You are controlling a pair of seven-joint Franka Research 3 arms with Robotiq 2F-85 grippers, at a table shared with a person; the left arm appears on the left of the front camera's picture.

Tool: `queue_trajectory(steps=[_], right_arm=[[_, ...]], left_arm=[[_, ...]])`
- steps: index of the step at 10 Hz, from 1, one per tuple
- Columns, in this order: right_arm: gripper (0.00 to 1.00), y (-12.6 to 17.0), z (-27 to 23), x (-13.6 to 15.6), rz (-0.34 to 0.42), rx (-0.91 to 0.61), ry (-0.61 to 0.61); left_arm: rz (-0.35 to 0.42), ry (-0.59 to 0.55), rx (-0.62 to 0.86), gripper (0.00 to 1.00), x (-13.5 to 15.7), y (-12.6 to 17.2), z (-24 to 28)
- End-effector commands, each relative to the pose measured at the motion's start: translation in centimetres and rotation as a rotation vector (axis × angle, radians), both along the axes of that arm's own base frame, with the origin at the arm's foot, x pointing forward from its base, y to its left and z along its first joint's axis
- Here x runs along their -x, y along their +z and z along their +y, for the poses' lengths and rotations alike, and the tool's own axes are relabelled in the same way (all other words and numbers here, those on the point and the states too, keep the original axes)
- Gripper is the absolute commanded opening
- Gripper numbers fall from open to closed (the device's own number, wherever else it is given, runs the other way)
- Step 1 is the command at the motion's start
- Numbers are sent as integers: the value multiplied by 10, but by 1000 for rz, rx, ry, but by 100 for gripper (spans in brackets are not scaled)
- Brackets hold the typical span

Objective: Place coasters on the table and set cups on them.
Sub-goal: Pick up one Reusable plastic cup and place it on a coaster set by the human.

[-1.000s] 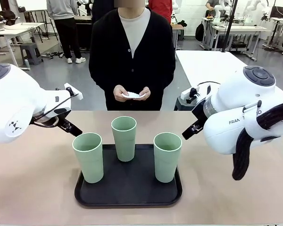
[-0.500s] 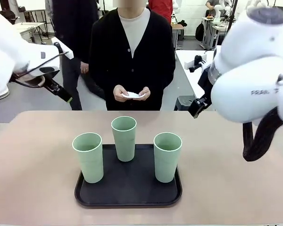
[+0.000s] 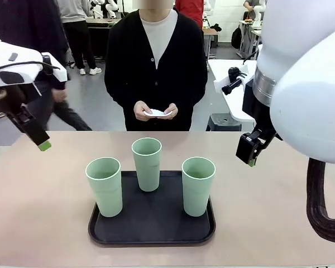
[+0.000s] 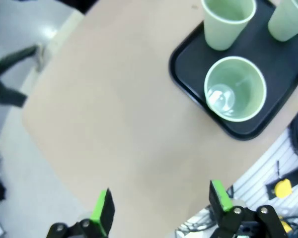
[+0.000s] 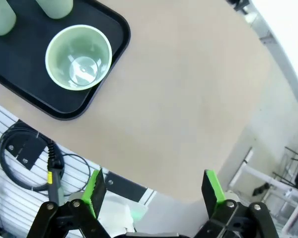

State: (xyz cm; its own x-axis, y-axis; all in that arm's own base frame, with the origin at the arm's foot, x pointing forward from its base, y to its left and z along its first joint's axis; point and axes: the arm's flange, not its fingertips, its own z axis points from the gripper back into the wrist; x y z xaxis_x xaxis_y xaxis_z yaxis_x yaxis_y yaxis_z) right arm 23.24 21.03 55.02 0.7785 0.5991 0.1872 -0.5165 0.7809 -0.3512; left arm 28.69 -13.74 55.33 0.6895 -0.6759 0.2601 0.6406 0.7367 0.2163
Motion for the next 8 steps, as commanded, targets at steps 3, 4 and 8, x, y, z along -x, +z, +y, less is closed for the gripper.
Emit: queue_trajectory(steps=[3, 4, 8], right_arm=[[100, -13, -42, -11, 57, -337, -14], [100, -8, -97, -15, 93, -856, -49], [100, -39, -233, -35, 157, -1350, -353]], left_arm=[[113, 49, 323, 100, -6, -10, 31], [204, 112, 582, 100, -12, -8, 62], [432, 439, 1152, 100, -60, -19, 195]])
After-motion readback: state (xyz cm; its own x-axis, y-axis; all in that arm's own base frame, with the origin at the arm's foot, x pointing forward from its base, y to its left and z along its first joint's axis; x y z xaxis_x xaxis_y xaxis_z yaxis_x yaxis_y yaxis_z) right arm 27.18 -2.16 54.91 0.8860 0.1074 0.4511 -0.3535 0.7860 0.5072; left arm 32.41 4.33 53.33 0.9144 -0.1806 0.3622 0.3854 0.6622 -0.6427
